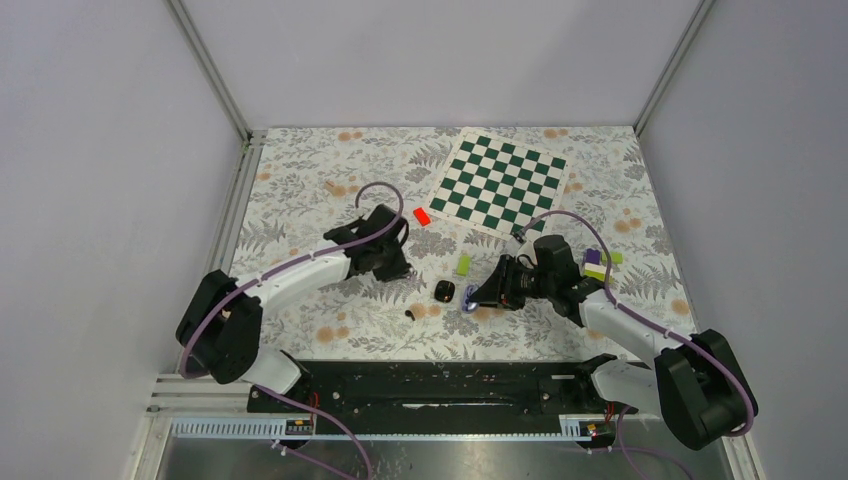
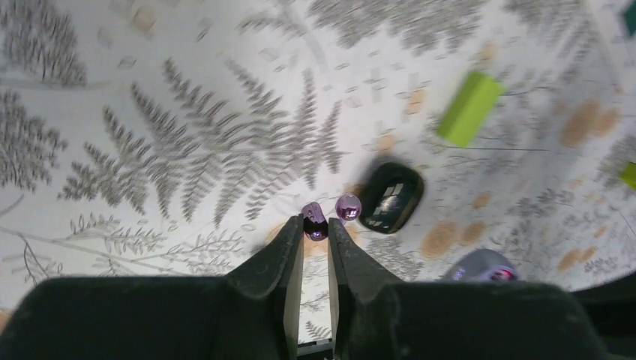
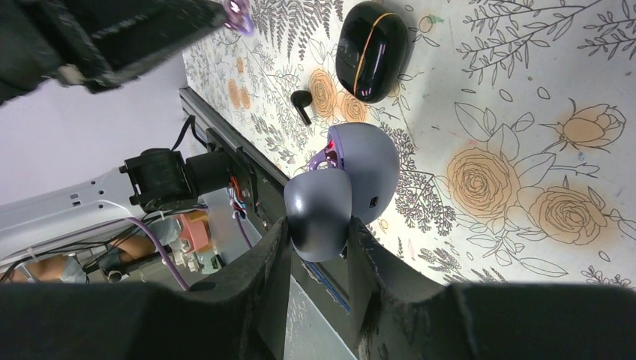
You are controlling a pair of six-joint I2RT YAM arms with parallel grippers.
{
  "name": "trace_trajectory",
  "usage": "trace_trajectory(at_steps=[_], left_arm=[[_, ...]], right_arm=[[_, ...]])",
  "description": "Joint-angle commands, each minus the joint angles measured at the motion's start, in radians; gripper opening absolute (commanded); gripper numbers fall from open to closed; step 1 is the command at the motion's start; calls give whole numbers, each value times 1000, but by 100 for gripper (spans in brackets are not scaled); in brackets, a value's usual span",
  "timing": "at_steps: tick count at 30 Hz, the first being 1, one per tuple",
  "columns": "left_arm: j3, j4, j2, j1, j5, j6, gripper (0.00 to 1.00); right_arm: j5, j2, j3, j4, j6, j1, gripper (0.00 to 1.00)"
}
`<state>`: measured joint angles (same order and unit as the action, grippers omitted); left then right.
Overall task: Insert the wireless bluetooth earbuds into the charging case
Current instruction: Pick up the earbud from the center of the board, then place the earbud in the charging case.
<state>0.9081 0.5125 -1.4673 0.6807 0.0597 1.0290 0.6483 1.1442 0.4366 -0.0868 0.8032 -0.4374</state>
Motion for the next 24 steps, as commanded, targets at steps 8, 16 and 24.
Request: trace_trajectory(at_steps=[8, 16, 24], left_arm=[[289, 153, 80, -7, -263, -582, 3], [306, 161, 143, 5, -508, -782, 0], [343, 209, 131, 76, -586, -875, 0]], right_arm=[[79, -38, 87, -37, -29, 2, 0], [294, 32, 67, -303, 104, 1, 0], [323, 35, 101, -248, 60, 0, 0]])
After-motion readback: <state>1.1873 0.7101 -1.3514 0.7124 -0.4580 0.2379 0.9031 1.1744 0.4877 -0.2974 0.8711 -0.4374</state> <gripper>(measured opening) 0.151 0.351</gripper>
